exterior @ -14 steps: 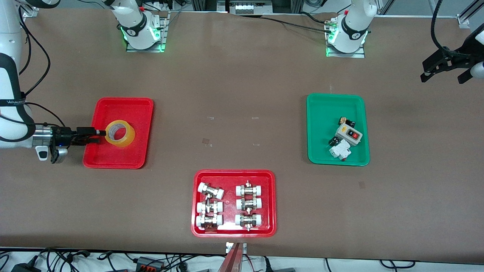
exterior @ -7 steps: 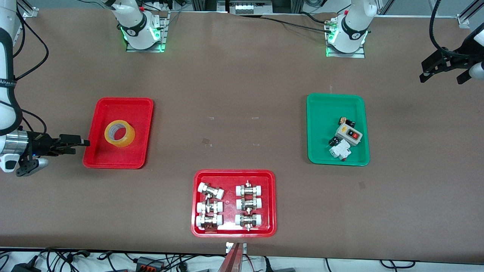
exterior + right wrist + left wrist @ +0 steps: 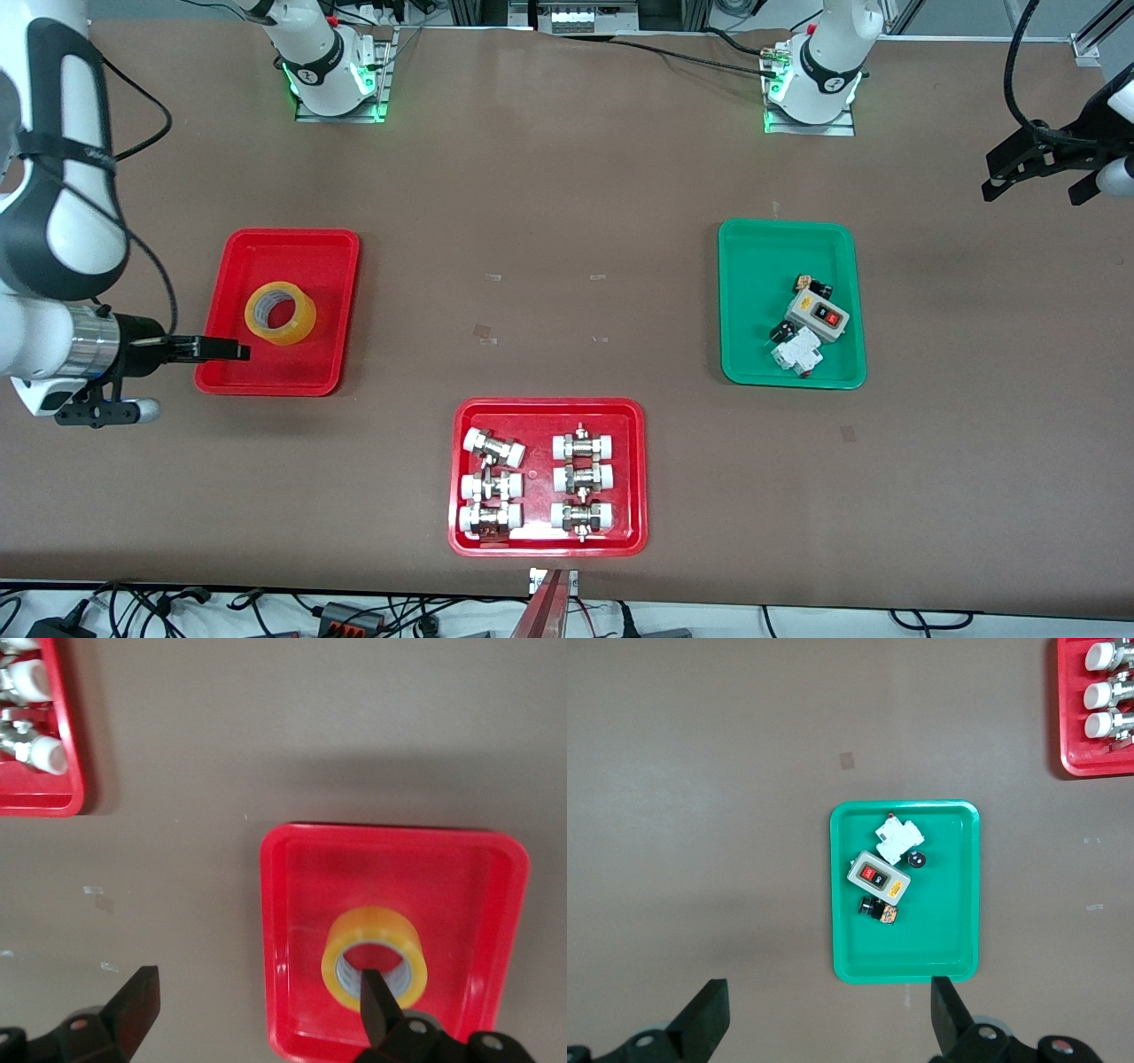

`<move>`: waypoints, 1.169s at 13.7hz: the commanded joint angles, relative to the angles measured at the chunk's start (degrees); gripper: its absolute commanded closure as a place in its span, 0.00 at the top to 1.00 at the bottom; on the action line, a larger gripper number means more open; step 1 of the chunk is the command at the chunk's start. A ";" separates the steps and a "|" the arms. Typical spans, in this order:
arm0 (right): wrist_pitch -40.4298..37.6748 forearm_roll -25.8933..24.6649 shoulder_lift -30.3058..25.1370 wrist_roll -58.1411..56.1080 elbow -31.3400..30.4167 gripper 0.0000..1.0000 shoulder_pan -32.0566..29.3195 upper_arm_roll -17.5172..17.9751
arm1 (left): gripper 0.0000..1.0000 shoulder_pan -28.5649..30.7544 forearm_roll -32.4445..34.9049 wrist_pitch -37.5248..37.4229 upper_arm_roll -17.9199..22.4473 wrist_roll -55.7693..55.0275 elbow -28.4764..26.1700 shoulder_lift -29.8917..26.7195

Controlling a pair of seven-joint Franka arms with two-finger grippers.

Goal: Left arm passes tape to right arm into tray

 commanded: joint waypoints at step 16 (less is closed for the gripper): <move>0.59 -11.45 -17.47 0.43 -4.55 1.00 -0.76 -1.94 | 1.00 1.28 0.40 -0.61 0.27 2.28 1.79 1.61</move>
